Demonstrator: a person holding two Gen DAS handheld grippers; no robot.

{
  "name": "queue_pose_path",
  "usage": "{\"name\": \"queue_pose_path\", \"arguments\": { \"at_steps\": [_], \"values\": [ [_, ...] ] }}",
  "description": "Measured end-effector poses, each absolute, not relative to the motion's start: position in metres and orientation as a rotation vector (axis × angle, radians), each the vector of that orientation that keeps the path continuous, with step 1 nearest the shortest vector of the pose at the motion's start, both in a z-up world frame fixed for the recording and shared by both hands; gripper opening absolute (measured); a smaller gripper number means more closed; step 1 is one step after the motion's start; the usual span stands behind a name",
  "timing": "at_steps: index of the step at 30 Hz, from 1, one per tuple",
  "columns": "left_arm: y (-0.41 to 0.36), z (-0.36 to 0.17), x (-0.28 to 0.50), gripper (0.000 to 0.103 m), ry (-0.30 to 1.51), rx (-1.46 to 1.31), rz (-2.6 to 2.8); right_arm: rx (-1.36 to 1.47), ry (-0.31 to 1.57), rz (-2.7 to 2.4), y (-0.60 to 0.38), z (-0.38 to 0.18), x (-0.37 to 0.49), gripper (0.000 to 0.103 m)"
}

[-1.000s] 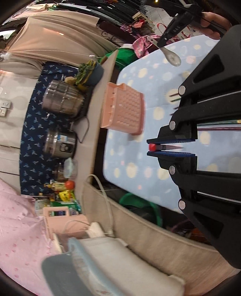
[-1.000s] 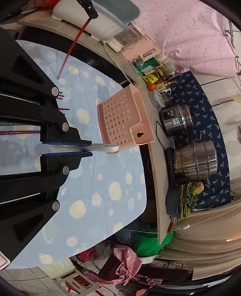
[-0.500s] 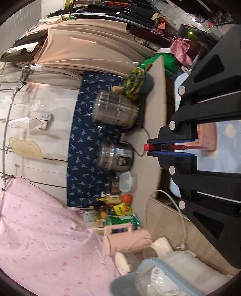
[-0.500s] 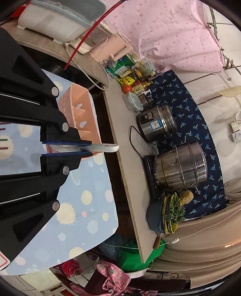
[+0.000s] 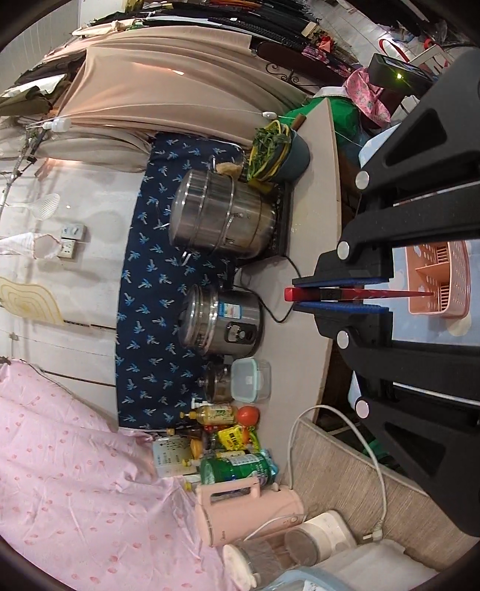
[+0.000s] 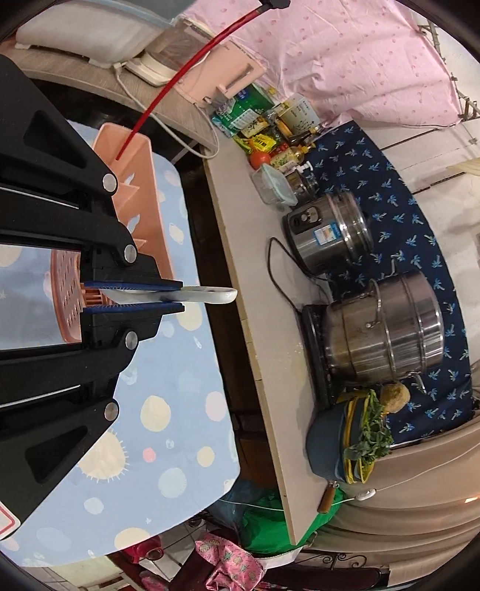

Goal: Organize utensils
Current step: 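Open both tools to drop the chopstick and spoon into the basket, then move both open tools back down to the remaining chopsticks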

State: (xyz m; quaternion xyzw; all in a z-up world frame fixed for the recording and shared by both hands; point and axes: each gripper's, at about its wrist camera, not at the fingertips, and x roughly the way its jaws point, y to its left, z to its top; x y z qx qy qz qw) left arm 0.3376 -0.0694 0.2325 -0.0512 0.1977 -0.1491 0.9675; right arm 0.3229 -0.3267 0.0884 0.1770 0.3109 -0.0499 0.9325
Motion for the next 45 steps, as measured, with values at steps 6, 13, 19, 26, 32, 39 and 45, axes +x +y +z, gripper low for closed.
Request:
{"name": "queue_pose_path", "arguments": {
  "at_steps": [6,13,19,26,32,39,45],
  "values": [
    [-0.067,0.202,0.349,0.008,0.461,-0.108,-0.299,0.358,0.671,-0.093,-0.325,0.069,0.329,0.009],
    [-0.051,0.188,0.341,0.042,0.473,-0.146,-0.266,0.354,0.639,-0.114,-0.326,0.074,0.313,0.027],
    [-0.039,0.181,0.315,0.057,0.484,-0.135,-0.248,0.359,0.617,-0.092,-0.322,0.086,0.282,0.032],
    [-0.028,0.165,0.265,0.067,0.553,-0.118,-0.275,0.381,0.622,-0.040,-0.309,0.094,0.225,0.038],
    [-0.017,0.139,0.218,0.068,0.656,-0.132,-0.313,0.396,0.651,-0.008,-0.291,0.086,0.170,0.038],
    [-0.006,0.101,0.164,0.068,0.728,-0.099,-0.311,0.367,0.709,-0.020,-0.269,0.057,0.102,0.039],
    [-0.002,0.064,0.128,0.068,0.792,-0.076,-0.310,0.345,0.779,-0.034,-0.258,0.025,0.056,0.039]
  ]
}}
